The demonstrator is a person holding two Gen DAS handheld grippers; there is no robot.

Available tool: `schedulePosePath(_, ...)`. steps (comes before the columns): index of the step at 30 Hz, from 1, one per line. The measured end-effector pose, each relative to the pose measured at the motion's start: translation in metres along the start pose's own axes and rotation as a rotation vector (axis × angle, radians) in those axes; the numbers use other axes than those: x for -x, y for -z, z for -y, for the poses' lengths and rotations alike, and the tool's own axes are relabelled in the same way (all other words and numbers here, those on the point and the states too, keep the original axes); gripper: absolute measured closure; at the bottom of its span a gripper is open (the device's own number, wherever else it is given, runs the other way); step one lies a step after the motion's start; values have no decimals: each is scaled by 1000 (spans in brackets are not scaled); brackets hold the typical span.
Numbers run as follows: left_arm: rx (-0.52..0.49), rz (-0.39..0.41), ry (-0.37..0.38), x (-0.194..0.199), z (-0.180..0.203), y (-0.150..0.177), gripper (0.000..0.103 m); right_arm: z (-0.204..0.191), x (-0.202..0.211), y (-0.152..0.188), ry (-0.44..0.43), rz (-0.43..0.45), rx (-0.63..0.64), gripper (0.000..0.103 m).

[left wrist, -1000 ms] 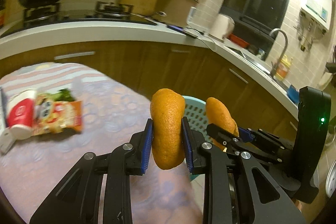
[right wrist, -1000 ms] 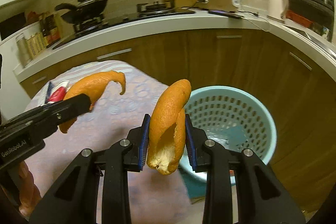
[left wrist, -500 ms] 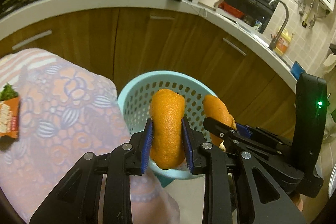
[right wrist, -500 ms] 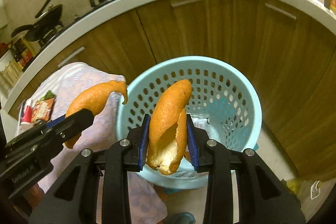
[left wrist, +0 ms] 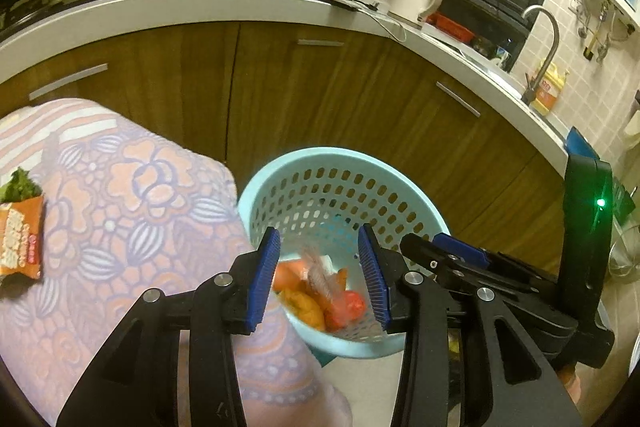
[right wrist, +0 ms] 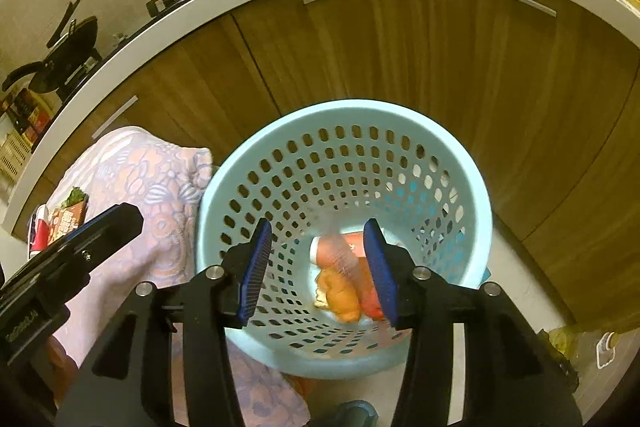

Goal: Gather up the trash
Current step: 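Carry both orange peels over the blue basket and open both tools, then move both open tools back over the table to the remaining items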

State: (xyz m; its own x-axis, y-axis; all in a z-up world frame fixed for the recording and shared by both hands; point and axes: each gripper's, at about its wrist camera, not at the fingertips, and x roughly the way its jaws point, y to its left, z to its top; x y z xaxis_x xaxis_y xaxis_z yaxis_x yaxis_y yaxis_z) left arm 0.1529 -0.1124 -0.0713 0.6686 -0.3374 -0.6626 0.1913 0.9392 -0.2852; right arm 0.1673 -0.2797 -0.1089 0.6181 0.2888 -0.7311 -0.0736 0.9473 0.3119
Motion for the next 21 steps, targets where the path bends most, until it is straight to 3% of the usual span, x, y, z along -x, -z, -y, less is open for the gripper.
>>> schedulePosePath(10,66,108,-33,71,-33,8,64,-74,27,3,-95,42,129,59)
schedulePosePath(15,108,190,-135,122,-65,15,63,-125,28,13,-152,35,211,59)
schedulePosePath(17,144,213,-179,140,-82,18,56,-151,25,20,-173,28,254,59)
schedulePosePath(19,202,242,-242,161,-105,22,39,-175,24,25,-196,22,297,59)
schedulePosePath(21,268,273,-304,180,-129,26,31,-200,23,31,-217,16,338,59)
